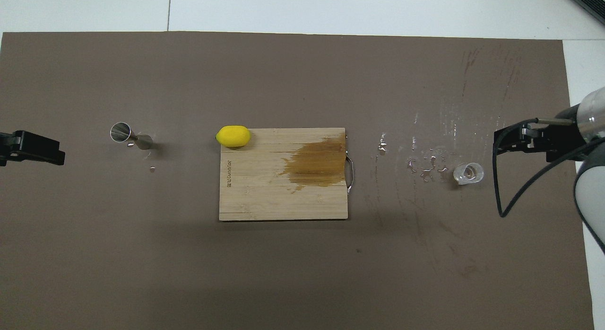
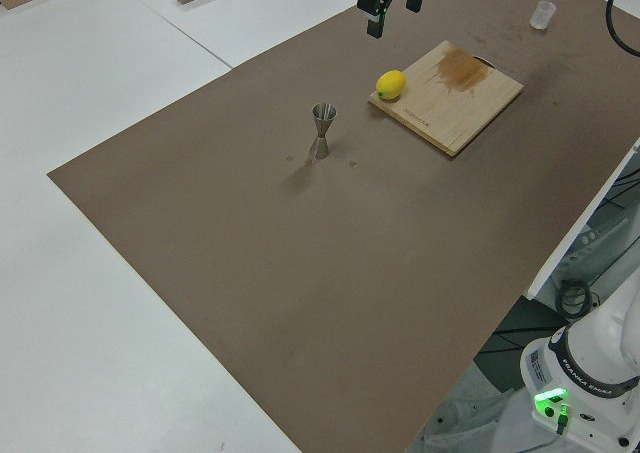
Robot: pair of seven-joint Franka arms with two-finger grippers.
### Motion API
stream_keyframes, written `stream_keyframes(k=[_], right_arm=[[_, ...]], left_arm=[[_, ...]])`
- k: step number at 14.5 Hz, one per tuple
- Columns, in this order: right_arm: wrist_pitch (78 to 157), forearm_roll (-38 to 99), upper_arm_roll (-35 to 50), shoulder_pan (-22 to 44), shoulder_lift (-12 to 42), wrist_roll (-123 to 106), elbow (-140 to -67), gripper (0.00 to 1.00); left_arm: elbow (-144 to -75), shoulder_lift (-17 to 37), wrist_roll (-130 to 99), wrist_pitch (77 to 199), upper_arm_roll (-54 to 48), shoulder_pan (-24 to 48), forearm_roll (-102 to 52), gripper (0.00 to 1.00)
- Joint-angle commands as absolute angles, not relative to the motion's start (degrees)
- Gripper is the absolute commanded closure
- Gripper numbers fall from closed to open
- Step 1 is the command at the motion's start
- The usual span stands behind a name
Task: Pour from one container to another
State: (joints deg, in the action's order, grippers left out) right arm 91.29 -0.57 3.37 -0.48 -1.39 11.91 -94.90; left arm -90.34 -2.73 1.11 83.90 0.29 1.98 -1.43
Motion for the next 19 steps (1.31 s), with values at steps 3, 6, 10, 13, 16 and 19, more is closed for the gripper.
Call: stream_keyframes(k=[3, 6, 10, 13, 16, 19], right_arm=[[91.76, 1.05, 3.78, -1.49, -2.64, 10.72, -96.24, 0.00], [91.76, 1.05, 3.78, -1.49, -2.64, 10.72, -96.24, 0.00], [91.67, 1.05, 3.78, -1.49, -2.64, 10.72, -96.24, 0.00], [91.76, 1.05, 3.78, -1.49, -2.64, 10.72, -96.24, 0.00], [91.76, 1.05, 3.78, -1.49, -2.64, 10.72, -96.24, 0.00], [91.76, 1.05, 3.78, -1.49, -2.64, 10.72, -96.24, 0.00]], left_arm=[[-90.79, -3.52, -0.35, 82.79, 1.32, 1.50, -0.53, 0.00], [-91.67, -3.78, -0.35, 82.71, 1.32, 1.23, -0.53, 0.00], [-93.16, -5.01, -0.26, 81.74, 1.40, 1.23, -0.61, 0.00], [-93.43, -4.83, -1.13, 82.53, 1.41, 2.10, -0.18, 0.00], [-96.22, -5.62, -2.46, 85.94, 1.32, 2.20, -0.17, 0.00], [-96.68, -5.36, -5.97, 87.10, 0.97, 2.46, -0.52, 0.00]])
